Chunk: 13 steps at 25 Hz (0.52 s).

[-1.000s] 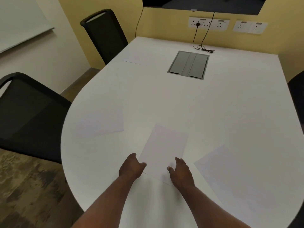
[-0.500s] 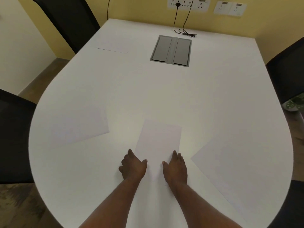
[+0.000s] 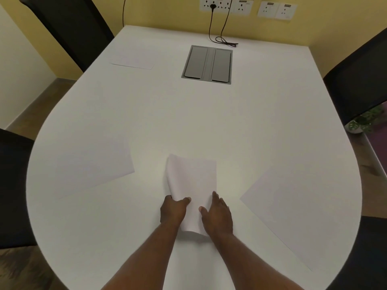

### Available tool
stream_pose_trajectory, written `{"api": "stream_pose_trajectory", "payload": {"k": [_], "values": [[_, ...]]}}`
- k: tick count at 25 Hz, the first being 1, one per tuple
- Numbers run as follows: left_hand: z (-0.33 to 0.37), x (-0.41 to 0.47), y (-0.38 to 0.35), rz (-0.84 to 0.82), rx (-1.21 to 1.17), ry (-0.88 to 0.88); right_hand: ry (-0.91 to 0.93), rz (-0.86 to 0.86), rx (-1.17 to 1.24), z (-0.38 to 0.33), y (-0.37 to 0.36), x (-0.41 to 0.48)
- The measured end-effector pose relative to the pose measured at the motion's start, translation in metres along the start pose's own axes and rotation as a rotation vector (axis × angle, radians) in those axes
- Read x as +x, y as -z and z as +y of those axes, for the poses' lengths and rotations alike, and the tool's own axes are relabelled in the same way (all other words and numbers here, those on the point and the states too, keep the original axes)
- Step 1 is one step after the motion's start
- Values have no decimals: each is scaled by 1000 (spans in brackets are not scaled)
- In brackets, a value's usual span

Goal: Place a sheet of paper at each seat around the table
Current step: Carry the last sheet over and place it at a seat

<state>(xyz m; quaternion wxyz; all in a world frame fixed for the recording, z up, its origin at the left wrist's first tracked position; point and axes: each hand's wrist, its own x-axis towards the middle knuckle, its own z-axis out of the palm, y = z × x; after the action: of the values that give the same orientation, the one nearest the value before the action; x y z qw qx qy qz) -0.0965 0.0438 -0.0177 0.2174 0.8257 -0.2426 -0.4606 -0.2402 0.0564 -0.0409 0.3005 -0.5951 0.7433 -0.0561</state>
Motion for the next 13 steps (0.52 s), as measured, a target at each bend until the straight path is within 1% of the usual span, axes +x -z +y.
{"api": "stream_pose_trajectory", "payload": {"k": [3, 7, 10, 13], "values": [[1, -1, 6, -56, -208, -28, -20, -1, 41, 3, 7, -1], [18, -16, 17, -123, -344, -95, -64, 5, 156, 0, 26, -10], [41, -34, 27, -186, -421, -145, -128, 35, 271, -7, 48, -11], [67, -58, 36, -261, -515, -177, -244, 41, 463, -12, 79, -11]]}}
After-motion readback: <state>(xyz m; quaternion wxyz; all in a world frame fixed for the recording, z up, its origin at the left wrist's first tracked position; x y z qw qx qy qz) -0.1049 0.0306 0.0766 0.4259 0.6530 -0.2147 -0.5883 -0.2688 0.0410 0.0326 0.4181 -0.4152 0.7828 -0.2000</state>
